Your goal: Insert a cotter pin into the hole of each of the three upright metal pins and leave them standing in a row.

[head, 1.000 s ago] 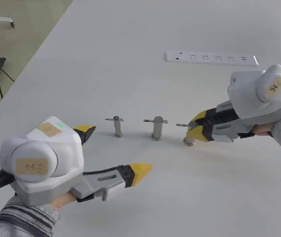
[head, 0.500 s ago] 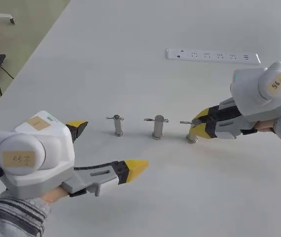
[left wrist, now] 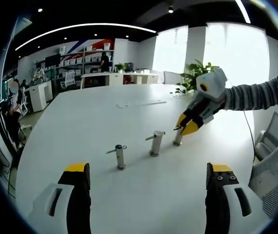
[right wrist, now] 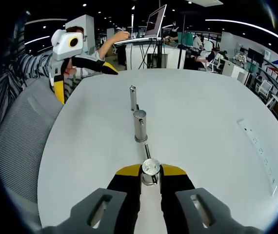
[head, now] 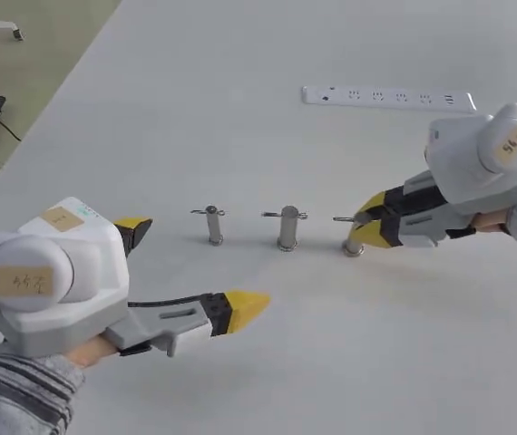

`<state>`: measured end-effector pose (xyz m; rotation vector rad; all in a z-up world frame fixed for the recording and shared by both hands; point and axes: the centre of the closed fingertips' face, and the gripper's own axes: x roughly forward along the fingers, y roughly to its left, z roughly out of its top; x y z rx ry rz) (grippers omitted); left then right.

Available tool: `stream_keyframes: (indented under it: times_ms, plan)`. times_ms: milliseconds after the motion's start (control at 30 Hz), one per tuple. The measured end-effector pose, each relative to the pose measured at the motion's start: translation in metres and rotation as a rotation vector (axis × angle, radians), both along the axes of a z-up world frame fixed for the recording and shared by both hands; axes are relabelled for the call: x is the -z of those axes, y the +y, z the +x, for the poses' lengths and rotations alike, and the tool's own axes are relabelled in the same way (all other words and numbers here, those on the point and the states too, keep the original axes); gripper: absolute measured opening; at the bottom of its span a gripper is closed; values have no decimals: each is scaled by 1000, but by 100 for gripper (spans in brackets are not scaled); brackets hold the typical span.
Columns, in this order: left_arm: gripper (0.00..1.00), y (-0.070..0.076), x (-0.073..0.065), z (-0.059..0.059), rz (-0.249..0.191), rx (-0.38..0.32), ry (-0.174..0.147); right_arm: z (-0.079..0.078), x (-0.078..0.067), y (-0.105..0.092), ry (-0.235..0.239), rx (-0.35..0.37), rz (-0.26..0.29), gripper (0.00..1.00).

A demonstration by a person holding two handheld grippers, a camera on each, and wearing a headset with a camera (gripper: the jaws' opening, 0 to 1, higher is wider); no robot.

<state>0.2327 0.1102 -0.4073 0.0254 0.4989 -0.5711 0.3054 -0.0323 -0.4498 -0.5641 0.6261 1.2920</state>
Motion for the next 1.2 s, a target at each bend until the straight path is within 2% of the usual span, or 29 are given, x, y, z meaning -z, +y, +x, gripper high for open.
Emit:
stream_keyframes:
  times_ms: [100, 233, 333, 400, 500, 600, 733, 800, 867, 933, 1100, 1200]
  plan:
    - [99, 0, 0, 0, 3, 3, 1, 1, -2, 1, -18, -6, 5, 10]
    - [99, 0, -1, 0, 3, 2, -1, 3, -5, 0, -39, 7, 7, 23]
    - [99, 0, -1, 0, 3, 6, 3, -2, -10, -1, -37, 14, 18, 26]
    - [99, 0, -2, 0, 5, 11, 1, -4, -13, -4, -40, 46, 23, 28]
    - [99, 1, -5, 0, -12, 8, 1, -10, -21, -5, 11, 157, 86, 38]
    - [99, 4, -5, 0, -3, 7, 2, -15, -28, -8, 32, 234, 127, 47]
    - [99, 8, -11, 2, -23, -7, -8, -22, -33, -11, 35, 316, 153, 51]
    - [99, 8, -12, 2, -25, -7, -8, -28, -36, -11, 10, 328, 159, 55]
    - [99, 9, -12, 2, -20, -7, -7, -32, -38, -11, 6, 349, 163, 60]
    - [99, 9, -13, 2, -21, -5, -7, -38, -43, -10, 32, 402, 211, 64]
    - [99, 9, -16, 0, -27, 0, -15, -46, -45, -16, 16, 461, 223, 72]
    - [99, 10, -15, -2, -21, 5, -11, -47, -49, -19, 16, 526, 259, 76]
